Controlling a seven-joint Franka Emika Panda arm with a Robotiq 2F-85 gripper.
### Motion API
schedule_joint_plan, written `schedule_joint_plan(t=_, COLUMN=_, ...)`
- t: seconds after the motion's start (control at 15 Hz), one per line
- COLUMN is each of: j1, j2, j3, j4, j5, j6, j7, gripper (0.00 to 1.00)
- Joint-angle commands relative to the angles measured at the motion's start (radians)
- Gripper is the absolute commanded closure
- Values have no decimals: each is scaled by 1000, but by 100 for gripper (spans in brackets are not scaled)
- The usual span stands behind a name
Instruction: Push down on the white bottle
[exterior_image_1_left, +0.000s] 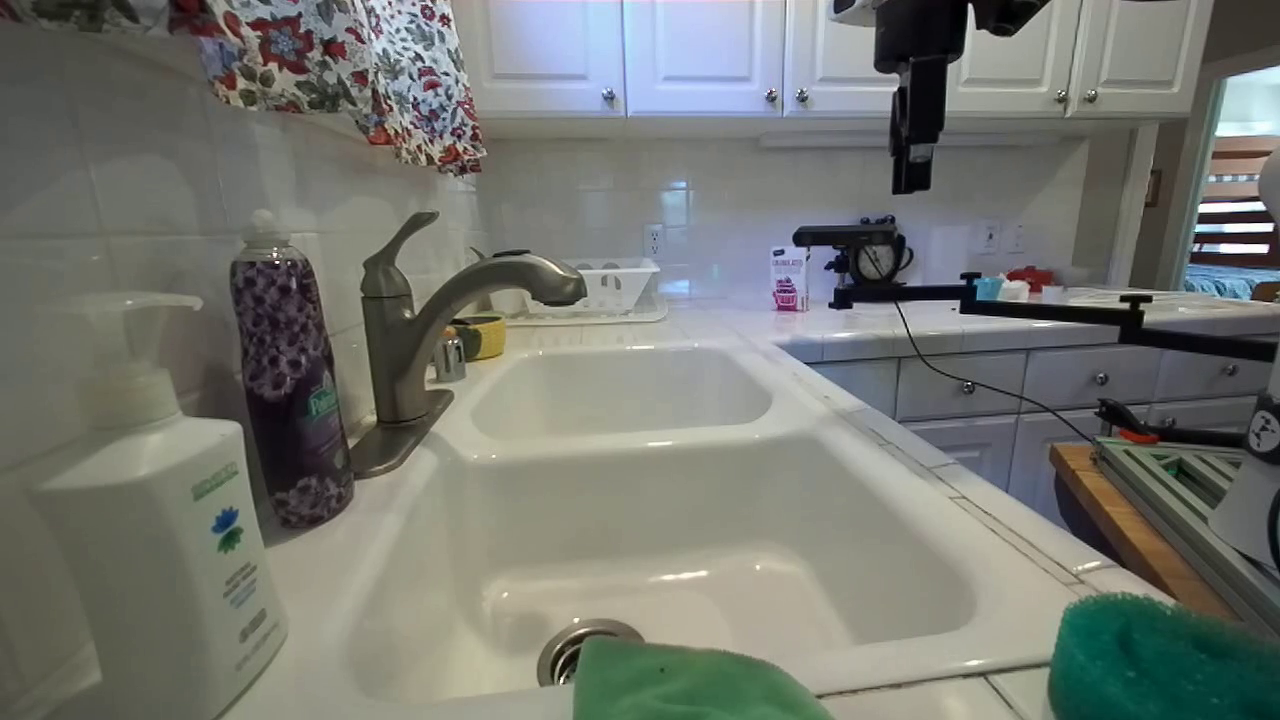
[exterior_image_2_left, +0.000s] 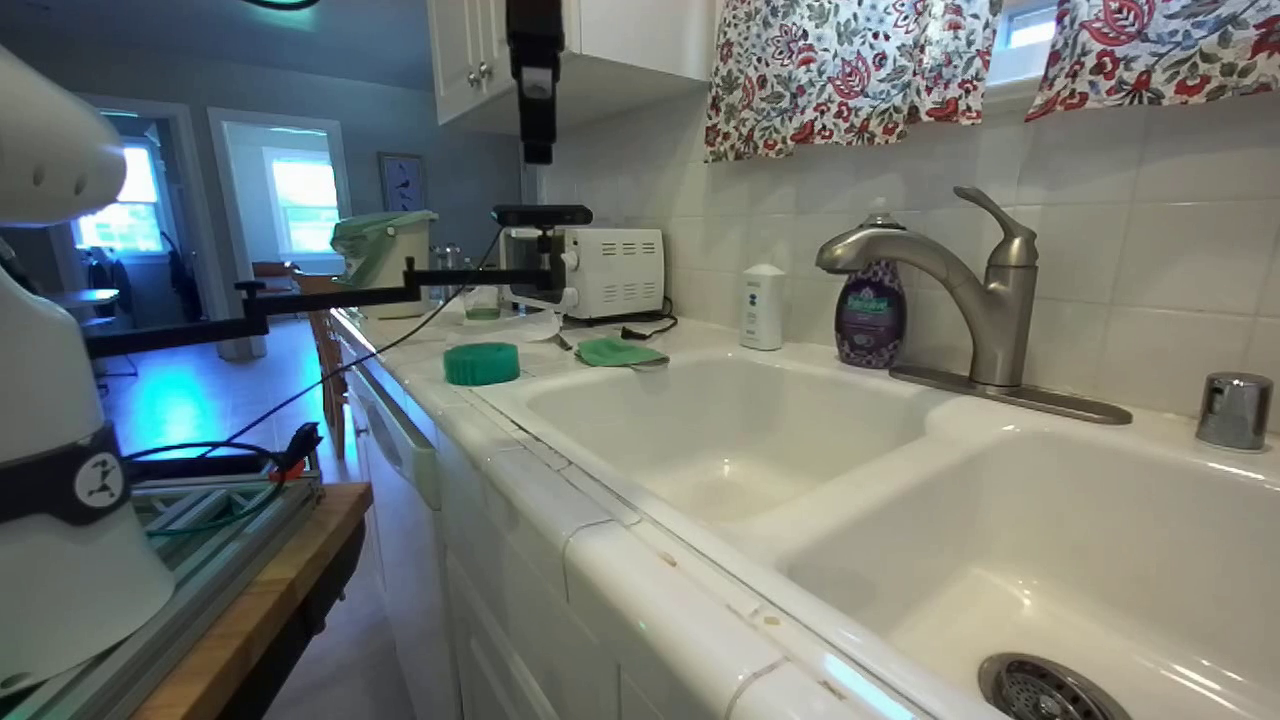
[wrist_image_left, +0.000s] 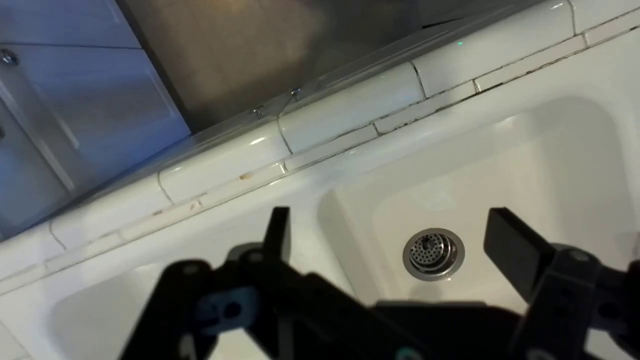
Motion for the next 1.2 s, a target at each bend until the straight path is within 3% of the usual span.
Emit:
schedule_joint_plan(t=0.0, j1=67, j2=100, j3=16, j4=89, j5=15, j6=43, j7=-58, gripper=0)
schedule_joint_plan(t=0.27, j1=154, j2=222, j3=81, j4=227, j5=-22, j6=104, j7=-138, gripper=0)
schedule_joint_plan(t=0.6, j1=196, j2=350, j3=132, j4=361, j5=-106, j6=189, j7=-266, gripper=0)
schedule_joint_plan(t=1.13, j1=299, j2=468, j3=158, j4=546, j5=40, j6=288, j7=-590, gripper=0)
